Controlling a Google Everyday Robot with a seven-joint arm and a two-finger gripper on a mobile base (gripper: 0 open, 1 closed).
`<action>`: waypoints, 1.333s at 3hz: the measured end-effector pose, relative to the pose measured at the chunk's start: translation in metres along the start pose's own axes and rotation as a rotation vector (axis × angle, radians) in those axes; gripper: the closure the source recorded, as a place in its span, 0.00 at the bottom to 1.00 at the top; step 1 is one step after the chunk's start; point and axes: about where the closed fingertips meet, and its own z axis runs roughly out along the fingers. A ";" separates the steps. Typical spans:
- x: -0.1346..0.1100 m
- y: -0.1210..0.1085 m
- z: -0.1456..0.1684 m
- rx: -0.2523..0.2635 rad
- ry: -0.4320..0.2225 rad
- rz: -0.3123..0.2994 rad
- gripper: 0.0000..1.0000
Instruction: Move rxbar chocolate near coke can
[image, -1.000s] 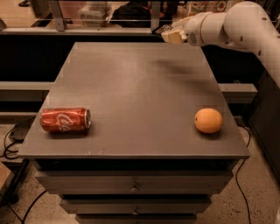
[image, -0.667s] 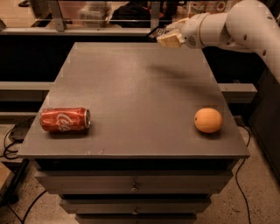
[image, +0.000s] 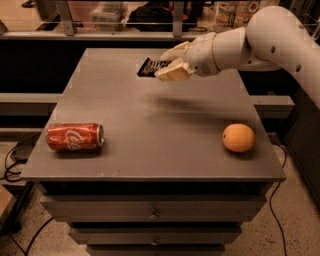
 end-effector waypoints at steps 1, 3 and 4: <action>0.000 0.064 0.018 -0.153 -0.023 -0.015 1.00; 0.007 0.165 0.042 -0.388 -0.059 0.014 0.84; 0.010 0.178 0.044 -0.405 -0.072 0.022 0.65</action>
Offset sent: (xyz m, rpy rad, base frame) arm -0.1515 0.0888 -0.1041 -0.0090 0.2361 0.3968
